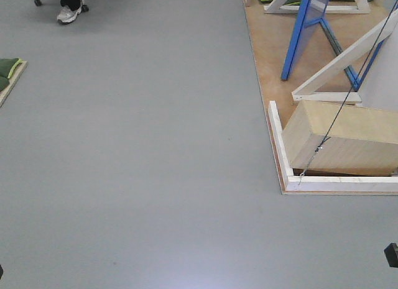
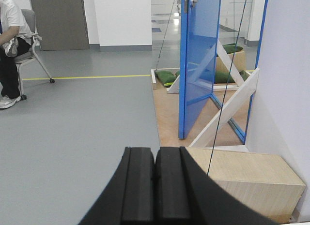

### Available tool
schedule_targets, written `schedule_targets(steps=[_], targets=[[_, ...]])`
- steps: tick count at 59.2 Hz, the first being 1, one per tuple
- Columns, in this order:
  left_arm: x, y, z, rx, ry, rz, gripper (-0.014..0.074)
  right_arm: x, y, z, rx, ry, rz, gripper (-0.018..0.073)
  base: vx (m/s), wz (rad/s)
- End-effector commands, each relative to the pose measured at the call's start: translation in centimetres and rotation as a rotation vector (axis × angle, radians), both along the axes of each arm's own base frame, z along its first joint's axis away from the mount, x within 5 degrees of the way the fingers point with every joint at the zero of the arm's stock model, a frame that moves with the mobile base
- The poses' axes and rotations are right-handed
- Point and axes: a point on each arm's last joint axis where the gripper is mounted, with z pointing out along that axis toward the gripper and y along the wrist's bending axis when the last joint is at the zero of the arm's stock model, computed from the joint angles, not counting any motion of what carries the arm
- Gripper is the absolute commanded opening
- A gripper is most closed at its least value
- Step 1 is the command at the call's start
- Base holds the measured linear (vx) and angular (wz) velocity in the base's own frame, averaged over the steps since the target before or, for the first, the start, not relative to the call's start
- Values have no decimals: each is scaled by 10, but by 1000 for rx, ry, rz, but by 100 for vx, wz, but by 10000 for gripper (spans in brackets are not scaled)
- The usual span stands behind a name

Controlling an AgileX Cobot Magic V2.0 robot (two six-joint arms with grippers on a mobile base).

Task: Move to blue door and open it
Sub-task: 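Drive the base forward toward the blue-framed door on the wooden platform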

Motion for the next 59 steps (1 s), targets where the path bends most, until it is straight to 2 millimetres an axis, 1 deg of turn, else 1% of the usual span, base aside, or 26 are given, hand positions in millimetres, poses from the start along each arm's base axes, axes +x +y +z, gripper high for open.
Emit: schedule_targets(steps=[1, 40, 59], targets=[[0, -1, 19, 2, -129, -6, 71, 0, 1, 5, -25, -80, 13, -4, 0, 0], [0, -1, 19, 2, -129, -6, 71, 0, 1, 5, -25, -80, 13, -4, 1, 0], [0, -1, 19, 2, -129, -6, 71, 0, 1, 5, -25, -80, 13, -4, 13, 1]])
